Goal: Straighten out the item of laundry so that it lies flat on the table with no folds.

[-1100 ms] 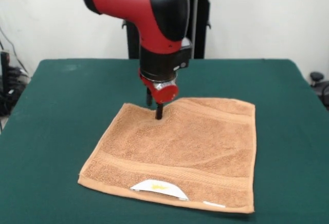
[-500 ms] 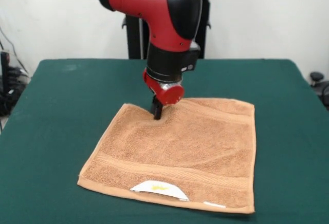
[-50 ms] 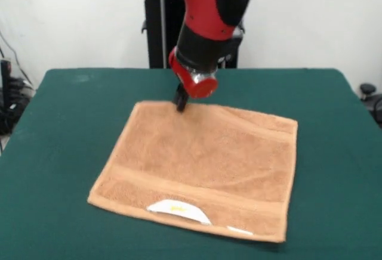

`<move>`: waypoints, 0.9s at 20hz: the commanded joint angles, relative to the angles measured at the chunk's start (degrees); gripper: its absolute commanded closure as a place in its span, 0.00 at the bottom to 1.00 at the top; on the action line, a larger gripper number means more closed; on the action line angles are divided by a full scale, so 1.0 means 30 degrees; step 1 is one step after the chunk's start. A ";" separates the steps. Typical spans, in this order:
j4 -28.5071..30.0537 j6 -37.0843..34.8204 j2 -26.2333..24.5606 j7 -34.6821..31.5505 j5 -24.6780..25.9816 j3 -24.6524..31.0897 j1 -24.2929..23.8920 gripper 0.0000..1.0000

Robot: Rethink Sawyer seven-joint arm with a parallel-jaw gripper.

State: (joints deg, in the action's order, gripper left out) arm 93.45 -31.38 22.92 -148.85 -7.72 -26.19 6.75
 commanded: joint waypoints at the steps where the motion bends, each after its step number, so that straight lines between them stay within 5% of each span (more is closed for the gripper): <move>1: -0.5185 -0.9938 -0.0907 -0.4473 0.0179 -0.4506 0.1818 1.00; 8: -0.5506 -0.9753 -0.1591 -0.5849 -0.0323 -0.4113 0.1578 1.00; 14: -0.4165 -0.4656 -0.2751 -0.6193 -0.2106 -0.2022 0.0712 1.00; 18: -0.3813 -0.3675 -0.2903 -0.5768 -0.2694 -0.1801 0.0670 1.00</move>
State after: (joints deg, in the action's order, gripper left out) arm 79.88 -47.20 20.65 -148.86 -11.62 -38.16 9.40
